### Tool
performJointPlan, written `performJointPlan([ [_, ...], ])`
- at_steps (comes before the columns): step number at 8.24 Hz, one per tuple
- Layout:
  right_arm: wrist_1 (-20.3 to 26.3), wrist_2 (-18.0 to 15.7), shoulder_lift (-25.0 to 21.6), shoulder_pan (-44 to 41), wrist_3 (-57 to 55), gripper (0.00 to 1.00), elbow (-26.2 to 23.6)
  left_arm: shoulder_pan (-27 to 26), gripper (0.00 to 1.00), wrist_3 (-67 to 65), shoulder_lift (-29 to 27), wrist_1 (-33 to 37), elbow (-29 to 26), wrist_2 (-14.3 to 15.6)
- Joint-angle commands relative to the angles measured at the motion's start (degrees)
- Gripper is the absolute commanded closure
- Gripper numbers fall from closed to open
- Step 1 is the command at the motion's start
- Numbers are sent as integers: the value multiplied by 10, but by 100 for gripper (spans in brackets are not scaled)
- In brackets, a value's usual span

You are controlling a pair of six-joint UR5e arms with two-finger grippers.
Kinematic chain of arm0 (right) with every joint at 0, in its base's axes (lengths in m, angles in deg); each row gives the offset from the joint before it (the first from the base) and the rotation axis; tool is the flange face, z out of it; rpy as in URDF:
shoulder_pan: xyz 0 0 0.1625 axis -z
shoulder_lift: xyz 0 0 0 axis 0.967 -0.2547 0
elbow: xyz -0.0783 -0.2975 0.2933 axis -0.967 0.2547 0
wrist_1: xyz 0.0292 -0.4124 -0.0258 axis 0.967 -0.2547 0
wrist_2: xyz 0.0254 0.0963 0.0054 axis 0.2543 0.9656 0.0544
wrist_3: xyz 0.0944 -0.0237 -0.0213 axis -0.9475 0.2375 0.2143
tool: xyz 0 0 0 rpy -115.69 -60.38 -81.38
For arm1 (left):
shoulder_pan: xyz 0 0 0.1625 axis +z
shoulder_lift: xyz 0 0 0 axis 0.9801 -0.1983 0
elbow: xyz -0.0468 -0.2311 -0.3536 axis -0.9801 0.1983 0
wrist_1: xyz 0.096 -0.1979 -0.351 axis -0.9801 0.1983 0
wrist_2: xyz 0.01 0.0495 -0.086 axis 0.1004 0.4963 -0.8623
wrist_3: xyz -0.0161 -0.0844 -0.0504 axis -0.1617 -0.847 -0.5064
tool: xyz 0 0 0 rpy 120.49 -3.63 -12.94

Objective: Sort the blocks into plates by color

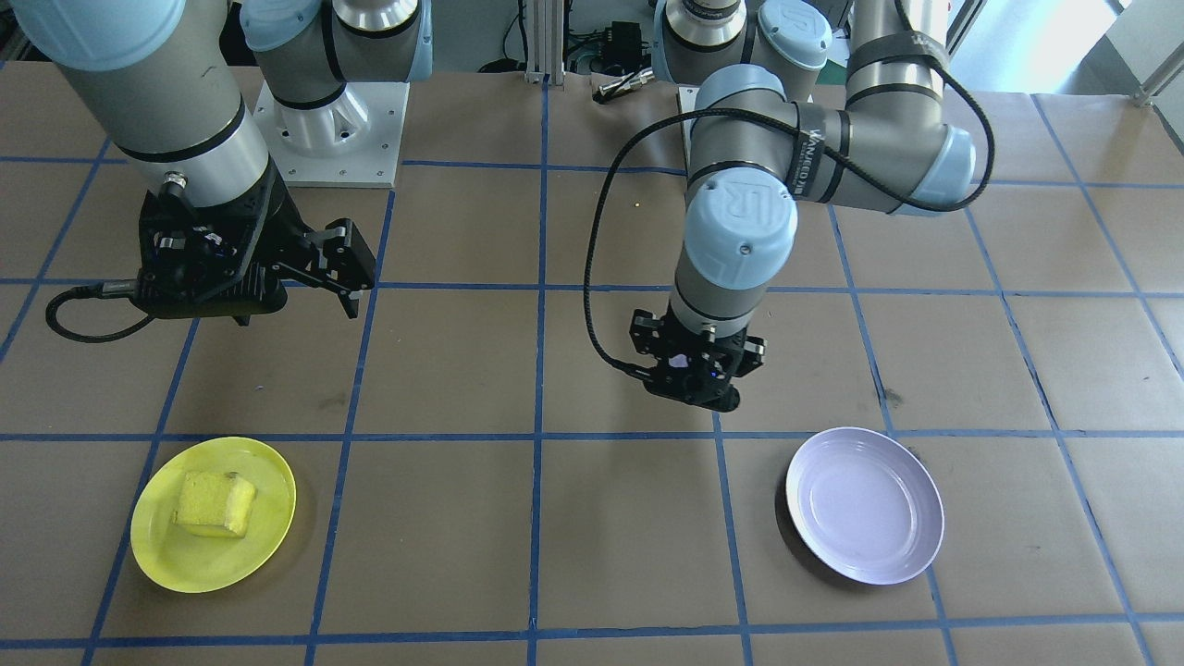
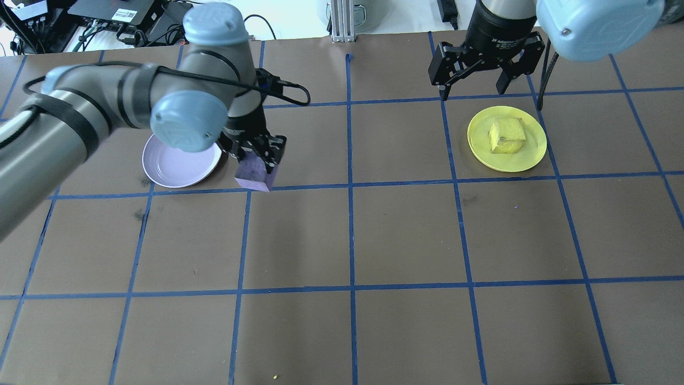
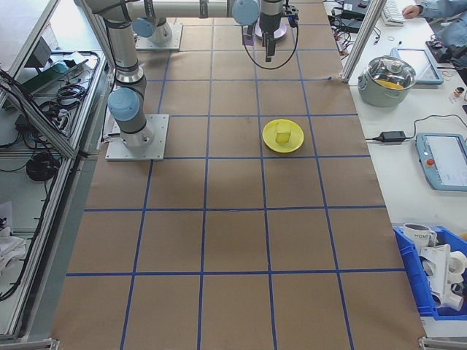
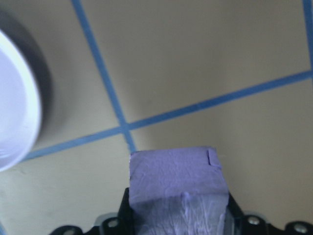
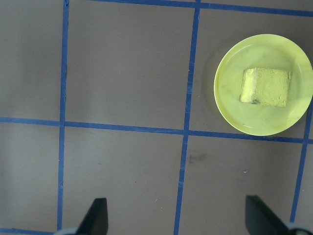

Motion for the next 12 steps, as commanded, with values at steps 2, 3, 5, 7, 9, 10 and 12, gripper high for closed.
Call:
performJointPlan([
  [2, 2, 0, 0, 0, 0, 0, 0, 169, 100, 144, -42, -6, -85, 40],
  [3, 2, 0, 0, 0, 0, 0, 0, 181, 100, 166, -58, -48, -89, 39],
  [5, 4, 0, -1, 0, 0, 0, 2, 196, 100, 167, -108, -99, -90, 38],
  [7, 4, 0, 0, 0, 0, 0, 2, 198, 100, 168, -125, -116, -94, 39],
  [9, 4, 0, 0, 0, 0, 0, 2, 198, 31, 167, -129, -118, -94, 35],
  [10, 4, 0, 0, 0, 0, 0, 2, 197, 0, 166, -125, -118, -94, 23],
  [12, 4, 0, 0, 0, 0, 0, 2, 189, 0, 166, -107, -111, -94, 15],
])
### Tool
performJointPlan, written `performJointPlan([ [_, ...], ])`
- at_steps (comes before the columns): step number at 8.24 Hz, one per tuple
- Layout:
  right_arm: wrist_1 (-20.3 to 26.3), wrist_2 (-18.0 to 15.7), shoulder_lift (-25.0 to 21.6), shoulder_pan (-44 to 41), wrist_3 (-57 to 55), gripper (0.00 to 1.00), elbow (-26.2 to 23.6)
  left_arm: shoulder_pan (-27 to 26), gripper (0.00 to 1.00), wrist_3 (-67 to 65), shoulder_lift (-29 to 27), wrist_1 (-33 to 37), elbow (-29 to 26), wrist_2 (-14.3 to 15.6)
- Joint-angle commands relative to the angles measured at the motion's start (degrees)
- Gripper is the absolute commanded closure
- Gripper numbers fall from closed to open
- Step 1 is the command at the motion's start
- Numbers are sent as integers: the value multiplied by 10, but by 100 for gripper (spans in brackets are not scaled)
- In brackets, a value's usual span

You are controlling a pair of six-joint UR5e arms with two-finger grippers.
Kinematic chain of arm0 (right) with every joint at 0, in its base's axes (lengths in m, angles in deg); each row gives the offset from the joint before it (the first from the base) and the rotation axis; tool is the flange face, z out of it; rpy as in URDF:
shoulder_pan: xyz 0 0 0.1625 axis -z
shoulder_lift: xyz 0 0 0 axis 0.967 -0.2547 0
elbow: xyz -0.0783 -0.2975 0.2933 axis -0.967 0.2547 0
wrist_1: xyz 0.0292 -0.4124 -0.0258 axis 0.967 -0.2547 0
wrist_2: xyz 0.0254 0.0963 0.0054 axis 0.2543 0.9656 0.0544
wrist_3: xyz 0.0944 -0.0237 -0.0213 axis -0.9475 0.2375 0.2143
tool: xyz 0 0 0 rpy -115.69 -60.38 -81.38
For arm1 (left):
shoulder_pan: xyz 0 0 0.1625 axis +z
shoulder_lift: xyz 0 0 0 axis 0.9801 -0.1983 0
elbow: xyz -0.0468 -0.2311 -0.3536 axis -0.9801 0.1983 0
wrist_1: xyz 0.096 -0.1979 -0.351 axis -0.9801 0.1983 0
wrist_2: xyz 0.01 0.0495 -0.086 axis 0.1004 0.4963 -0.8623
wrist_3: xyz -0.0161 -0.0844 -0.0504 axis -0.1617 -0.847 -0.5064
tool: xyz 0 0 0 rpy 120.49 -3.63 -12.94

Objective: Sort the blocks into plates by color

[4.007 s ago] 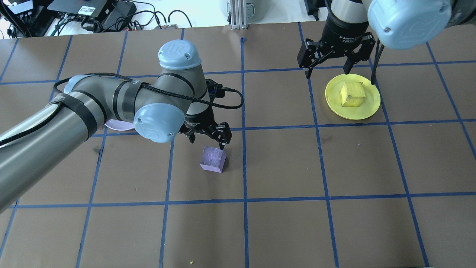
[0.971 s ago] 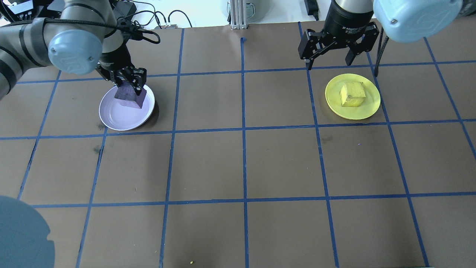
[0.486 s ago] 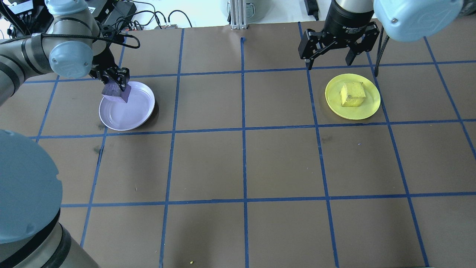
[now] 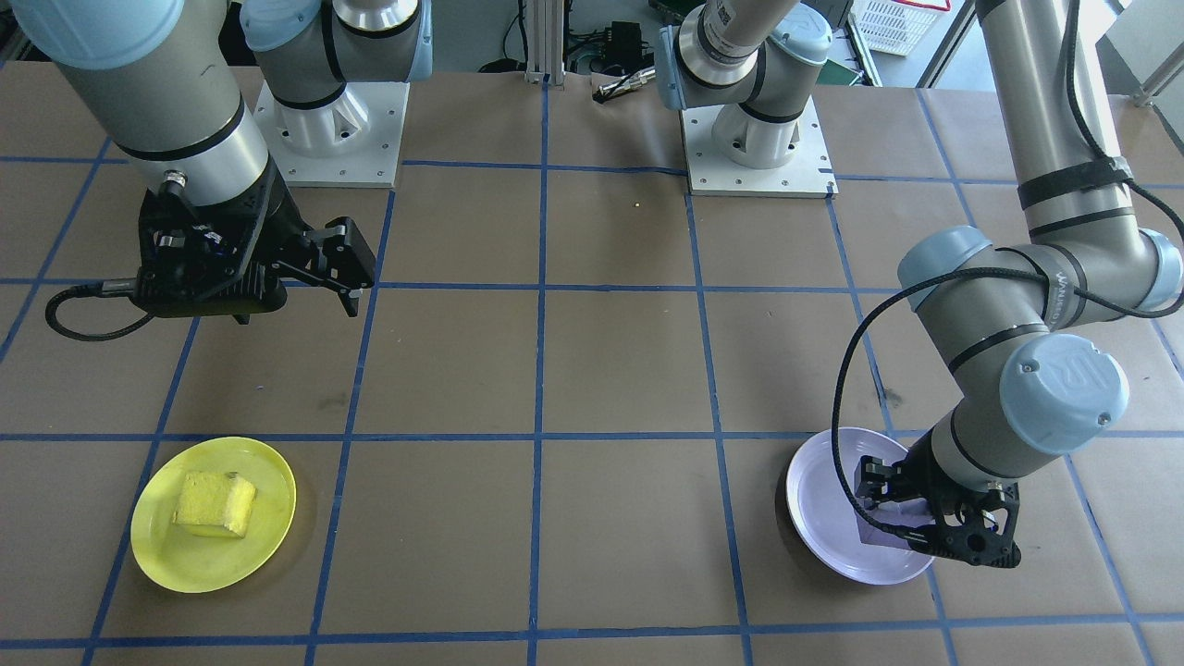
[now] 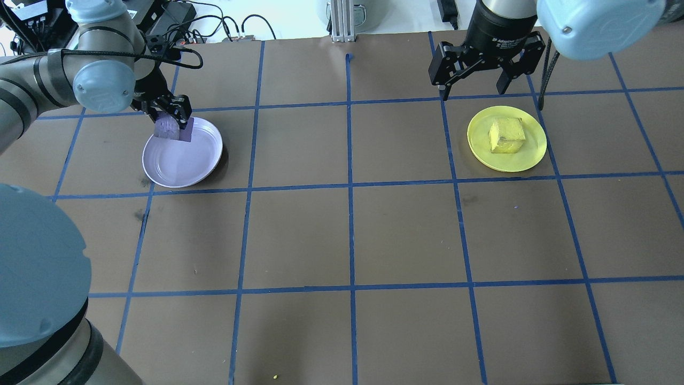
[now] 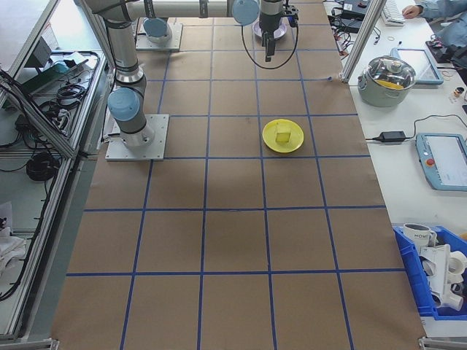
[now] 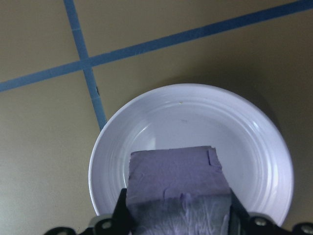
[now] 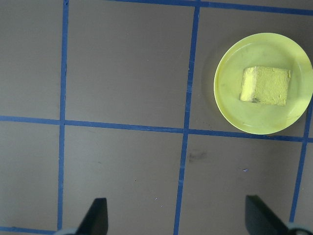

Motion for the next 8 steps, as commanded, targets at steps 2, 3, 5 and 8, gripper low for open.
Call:
performJointPlan([
  [2, 0, 0, -1, 0, 0, 0, 0, -4, 0, -1, 54, 46, 0, -6],
  [3, -1, 0, -1, 0, 0, 0, 0, -4, 0, -6, 75, 79, 0, -7],
  [5, -1, 0, 0, 0, 0, 0, 0, -10, 0, -55, 127, 146, 3, -7],
  [8, -1, 0, 1, 1, 0, 0, 0, -24, 0, -216, 208, 186, 11, -82],
])
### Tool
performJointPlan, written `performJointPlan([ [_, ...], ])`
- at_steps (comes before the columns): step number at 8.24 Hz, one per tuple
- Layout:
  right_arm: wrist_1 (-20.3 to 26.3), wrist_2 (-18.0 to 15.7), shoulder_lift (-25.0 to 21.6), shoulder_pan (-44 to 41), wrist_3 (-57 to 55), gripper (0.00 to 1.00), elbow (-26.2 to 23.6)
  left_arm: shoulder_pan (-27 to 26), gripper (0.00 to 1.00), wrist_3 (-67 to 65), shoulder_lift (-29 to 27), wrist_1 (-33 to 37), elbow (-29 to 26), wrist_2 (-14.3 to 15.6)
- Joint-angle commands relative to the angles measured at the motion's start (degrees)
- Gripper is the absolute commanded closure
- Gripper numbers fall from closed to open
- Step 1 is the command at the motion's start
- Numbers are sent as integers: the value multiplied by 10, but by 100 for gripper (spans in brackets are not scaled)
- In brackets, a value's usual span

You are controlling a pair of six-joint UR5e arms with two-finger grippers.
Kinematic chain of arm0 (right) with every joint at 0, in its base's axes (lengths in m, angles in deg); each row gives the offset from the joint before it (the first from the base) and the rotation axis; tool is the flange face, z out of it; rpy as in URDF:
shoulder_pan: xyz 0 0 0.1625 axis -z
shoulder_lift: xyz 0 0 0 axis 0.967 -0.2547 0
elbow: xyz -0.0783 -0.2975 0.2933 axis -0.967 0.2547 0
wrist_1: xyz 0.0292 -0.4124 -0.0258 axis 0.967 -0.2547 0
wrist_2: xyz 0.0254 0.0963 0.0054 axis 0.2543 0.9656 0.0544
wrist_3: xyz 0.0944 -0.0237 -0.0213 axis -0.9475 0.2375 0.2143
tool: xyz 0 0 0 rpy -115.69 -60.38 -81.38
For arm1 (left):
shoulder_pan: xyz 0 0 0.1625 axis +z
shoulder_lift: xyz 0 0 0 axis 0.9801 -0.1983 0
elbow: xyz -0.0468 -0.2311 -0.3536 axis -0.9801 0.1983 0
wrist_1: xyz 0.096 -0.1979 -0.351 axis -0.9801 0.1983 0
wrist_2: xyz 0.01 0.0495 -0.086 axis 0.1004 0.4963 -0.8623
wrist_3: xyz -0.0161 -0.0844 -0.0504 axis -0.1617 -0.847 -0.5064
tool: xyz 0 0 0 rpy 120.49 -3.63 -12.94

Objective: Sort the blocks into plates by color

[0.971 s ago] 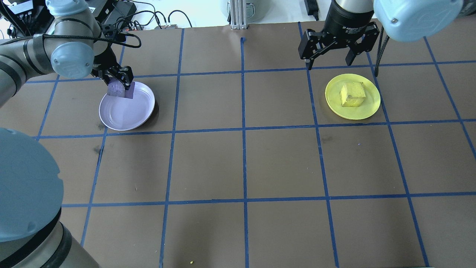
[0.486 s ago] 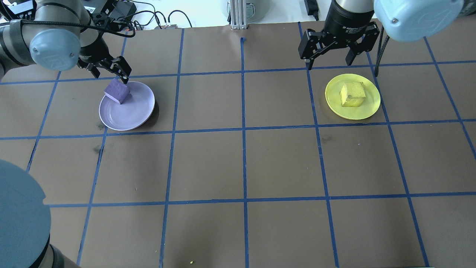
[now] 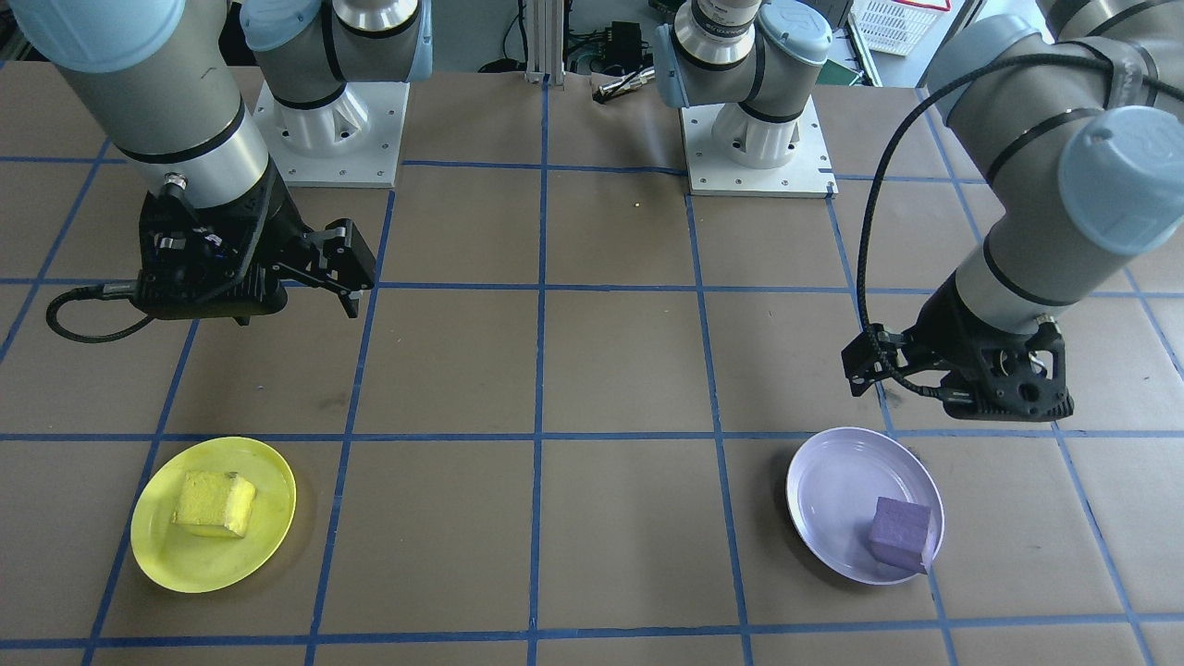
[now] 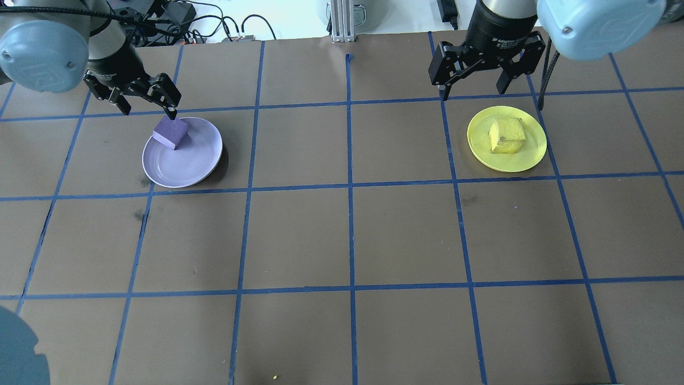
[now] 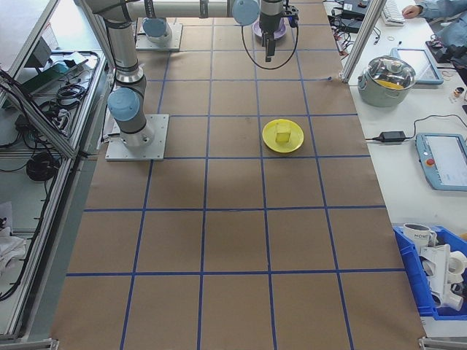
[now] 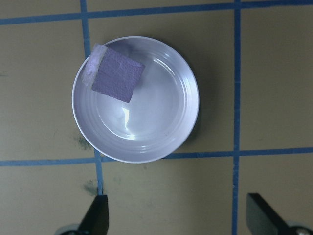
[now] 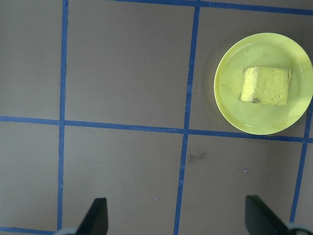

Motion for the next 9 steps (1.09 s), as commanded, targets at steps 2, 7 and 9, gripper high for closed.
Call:
performJointPlan([
  [2, 0, 0, 0, 1, 0, 0, 0, -46, 0, -122, 111, 49, 6, -36],
  [7, 1, 0, 1, 0, 0, 0, 0, -46, 0, -128, 134, 48, 55, -10],
  [9, 1, 0, 1, 1, 0, 0, 0, -46, 0, -127, 135, 48, 59, -10],
])
